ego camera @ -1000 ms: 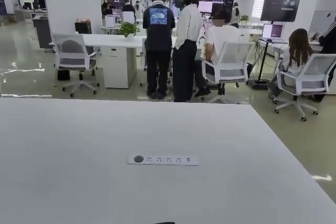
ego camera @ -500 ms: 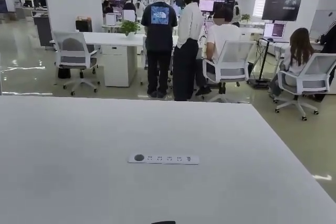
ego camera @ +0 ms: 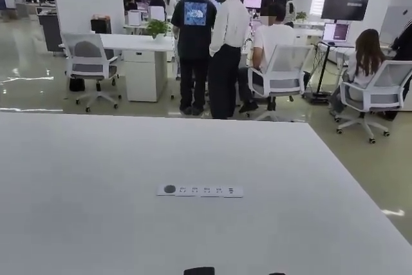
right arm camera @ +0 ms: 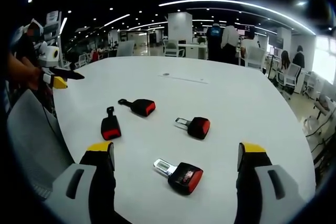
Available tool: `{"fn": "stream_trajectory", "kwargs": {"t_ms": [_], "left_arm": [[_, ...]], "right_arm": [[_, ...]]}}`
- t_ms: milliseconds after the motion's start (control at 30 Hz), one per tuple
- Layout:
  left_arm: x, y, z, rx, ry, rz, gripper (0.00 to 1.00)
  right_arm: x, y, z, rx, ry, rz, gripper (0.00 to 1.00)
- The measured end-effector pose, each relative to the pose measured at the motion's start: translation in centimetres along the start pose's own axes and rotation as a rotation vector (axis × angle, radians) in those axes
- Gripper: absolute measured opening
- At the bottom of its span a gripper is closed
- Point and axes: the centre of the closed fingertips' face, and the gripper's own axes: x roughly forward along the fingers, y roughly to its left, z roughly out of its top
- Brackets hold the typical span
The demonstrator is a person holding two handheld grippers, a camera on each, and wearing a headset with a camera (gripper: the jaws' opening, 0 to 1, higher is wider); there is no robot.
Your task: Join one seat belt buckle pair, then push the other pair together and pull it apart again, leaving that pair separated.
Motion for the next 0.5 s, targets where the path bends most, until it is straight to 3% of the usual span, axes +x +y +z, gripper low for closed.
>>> {"fn": "stream_trajectory", "kwargs": {"t_ms": [500], "left_arm": [[2.0,-0.3,-1.1,0.019,0.046,-0.047,0.97]], "right_arm": [[1.0,-0.3,-0.9,-0.011,0.051,0.032,0.95]]}}
